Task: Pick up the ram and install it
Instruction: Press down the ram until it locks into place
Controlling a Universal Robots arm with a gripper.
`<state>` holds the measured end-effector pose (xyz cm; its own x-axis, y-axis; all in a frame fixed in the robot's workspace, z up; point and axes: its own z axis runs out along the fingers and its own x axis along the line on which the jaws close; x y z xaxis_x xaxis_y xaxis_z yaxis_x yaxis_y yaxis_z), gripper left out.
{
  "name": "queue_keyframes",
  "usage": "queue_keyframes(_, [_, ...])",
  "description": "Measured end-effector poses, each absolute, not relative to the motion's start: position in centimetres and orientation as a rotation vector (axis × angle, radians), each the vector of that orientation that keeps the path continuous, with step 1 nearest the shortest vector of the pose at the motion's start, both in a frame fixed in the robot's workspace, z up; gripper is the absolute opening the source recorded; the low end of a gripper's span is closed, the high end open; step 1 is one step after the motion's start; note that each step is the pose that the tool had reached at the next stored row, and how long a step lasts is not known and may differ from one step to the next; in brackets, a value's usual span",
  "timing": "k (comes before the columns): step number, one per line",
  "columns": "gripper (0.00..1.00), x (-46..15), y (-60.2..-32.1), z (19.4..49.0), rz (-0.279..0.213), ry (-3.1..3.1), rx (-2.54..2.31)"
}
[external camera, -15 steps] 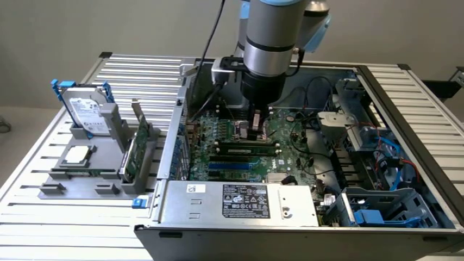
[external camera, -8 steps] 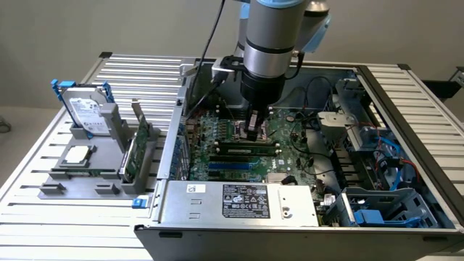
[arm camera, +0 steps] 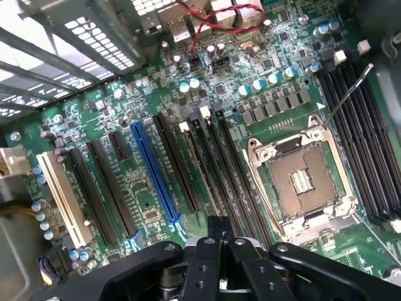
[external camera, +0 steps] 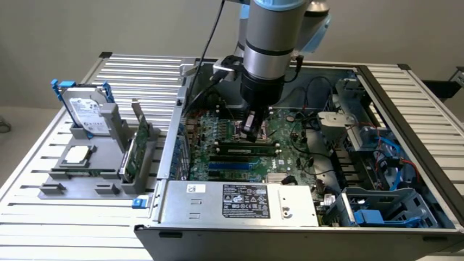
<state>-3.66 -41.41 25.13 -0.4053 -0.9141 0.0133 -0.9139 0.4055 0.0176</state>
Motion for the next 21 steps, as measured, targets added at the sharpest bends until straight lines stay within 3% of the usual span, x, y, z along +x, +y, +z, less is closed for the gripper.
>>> queue_keyframes(21, [0.11, -3.66, -41.41, 24.55, -0.017, -2.877, 1.215])
